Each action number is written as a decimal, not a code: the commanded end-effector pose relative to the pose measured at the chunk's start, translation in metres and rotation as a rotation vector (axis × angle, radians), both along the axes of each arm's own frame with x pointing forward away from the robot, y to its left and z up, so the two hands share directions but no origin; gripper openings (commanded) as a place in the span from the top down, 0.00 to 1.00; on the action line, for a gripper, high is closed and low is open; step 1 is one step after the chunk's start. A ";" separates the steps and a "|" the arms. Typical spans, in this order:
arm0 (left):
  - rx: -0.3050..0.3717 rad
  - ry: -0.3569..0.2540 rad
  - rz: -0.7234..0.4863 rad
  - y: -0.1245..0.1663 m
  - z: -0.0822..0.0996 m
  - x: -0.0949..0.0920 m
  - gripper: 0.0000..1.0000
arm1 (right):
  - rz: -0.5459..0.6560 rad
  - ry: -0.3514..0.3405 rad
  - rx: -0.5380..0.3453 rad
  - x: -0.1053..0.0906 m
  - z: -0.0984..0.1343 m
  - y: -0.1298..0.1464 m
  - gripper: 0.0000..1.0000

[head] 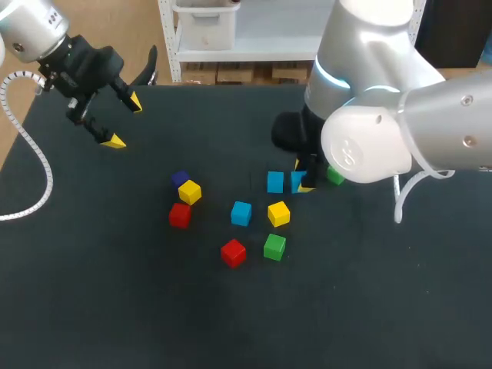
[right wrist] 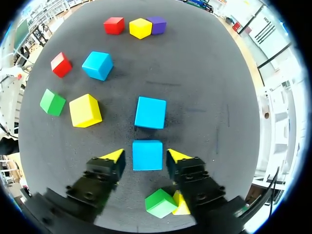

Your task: Place the blue cubes, place green cubes on the blue cubes, place the yellow cubes on the green cubes, then place the red cubes on the yellow cubes, and place purple cube on the red cubes.

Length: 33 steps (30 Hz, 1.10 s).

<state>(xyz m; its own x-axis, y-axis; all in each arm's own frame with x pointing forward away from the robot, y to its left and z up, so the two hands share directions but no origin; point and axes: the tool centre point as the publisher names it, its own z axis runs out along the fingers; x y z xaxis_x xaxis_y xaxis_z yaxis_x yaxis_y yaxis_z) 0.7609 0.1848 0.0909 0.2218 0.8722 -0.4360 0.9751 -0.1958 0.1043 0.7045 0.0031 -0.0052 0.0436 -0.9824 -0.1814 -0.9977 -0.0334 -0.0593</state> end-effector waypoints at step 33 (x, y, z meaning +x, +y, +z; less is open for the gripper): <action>0.003 -0.003 0.002 0.000 0.000 -0.001 0.00 | -0.042 0.125 0.536 0.003 0.065 -0.089 0.00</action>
